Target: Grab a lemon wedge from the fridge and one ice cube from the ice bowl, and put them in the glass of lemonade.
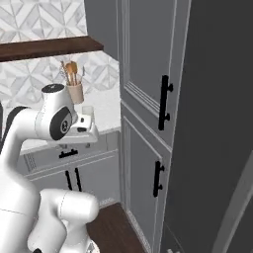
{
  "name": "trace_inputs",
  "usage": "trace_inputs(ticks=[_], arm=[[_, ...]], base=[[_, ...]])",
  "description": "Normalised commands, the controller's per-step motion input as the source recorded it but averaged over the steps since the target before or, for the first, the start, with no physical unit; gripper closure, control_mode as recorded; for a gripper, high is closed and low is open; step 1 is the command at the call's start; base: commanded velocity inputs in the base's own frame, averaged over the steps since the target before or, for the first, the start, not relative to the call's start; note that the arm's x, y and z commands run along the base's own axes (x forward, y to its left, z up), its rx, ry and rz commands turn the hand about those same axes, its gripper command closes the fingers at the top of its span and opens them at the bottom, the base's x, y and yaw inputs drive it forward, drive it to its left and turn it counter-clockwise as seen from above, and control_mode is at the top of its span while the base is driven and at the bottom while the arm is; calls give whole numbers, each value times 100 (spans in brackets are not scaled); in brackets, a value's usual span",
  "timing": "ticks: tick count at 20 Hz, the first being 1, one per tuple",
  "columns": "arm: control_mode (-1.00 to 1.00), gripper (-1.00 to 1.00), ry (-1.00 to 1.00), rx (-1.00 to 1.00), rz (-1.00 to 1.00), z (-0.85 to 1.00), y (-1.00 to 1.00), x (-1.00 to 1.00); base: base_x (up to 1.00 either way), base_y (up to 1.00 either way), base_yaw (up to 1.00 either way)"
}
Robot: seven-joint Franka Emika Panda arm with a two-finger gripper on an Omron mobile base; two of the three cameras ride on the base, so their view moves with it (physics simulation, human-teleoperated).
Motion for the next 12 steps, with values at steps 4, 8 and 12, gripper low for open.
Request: trace_inputs(ticks=[4,8,12], arm=[[100,-100,0,0,0,0,0,0],[100,-100,0,0,0,0,0,0],[100,-100,0,0,0,0,0,0]], base=[[100,35,43],[100,4,43],[97,-3,48]])
